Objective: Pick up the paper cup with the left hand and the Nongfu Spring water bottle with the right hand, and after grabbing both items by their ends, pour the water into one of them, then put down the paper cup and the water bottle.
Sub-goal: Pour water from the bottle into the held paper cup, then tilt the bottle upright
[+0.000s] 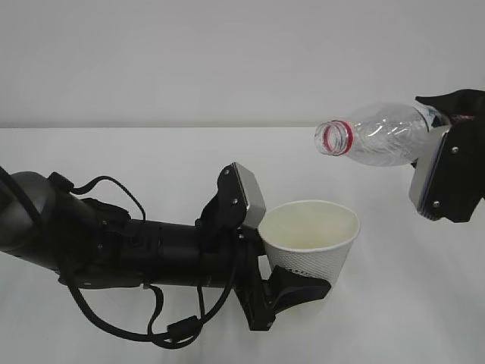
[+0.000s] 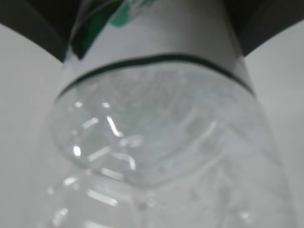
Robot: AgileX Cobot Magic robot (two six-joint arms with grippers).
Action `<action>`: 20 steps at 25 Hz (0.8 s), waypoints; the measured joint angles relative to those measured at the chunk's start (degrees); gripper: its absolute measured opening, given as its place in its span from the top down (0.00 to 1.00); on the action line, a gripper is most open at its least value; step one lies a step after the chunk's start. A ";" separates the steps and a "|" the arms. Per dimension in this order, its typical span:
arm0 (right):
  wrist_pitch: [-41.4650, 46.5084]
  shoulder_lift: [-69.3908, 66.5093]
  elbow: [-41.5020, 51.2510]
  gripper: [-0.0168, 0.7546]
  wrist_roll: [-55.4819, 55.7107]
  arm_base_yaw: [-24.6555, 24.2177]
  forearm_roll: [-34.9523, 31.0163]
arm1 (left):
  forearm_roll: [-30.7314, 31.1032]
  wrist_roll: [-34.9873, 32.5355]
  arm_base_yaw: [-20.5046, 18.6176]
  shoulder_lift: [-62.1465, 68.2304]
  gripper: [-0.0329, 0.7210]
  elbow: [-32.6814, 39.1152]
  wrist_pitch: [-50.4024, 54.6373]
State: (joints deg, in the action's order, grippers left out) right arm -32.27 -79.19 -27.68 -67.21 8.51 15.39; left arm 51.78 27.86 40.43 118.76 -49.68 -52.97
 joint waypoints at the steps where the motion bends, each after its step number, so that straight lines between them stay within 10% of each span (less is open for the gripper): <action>1: -0.26 0.00 0.00 0.31 -0.39 0.00 -0.03 | 0.00 0.00 0.00 0.00 0.28 0.00 0.00; 20: -2.13 0.00 0.00 0.31 -6.37 0.00 -2.43 | 0.00 0.00 0.00 0.00 0.28 0.00 0.00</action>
State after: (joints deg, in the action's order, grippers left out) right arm -34.40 -79.19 -27.68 -73.59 8.51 12.96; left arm 51.78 27.86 40.43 118.76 -49.68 -52.97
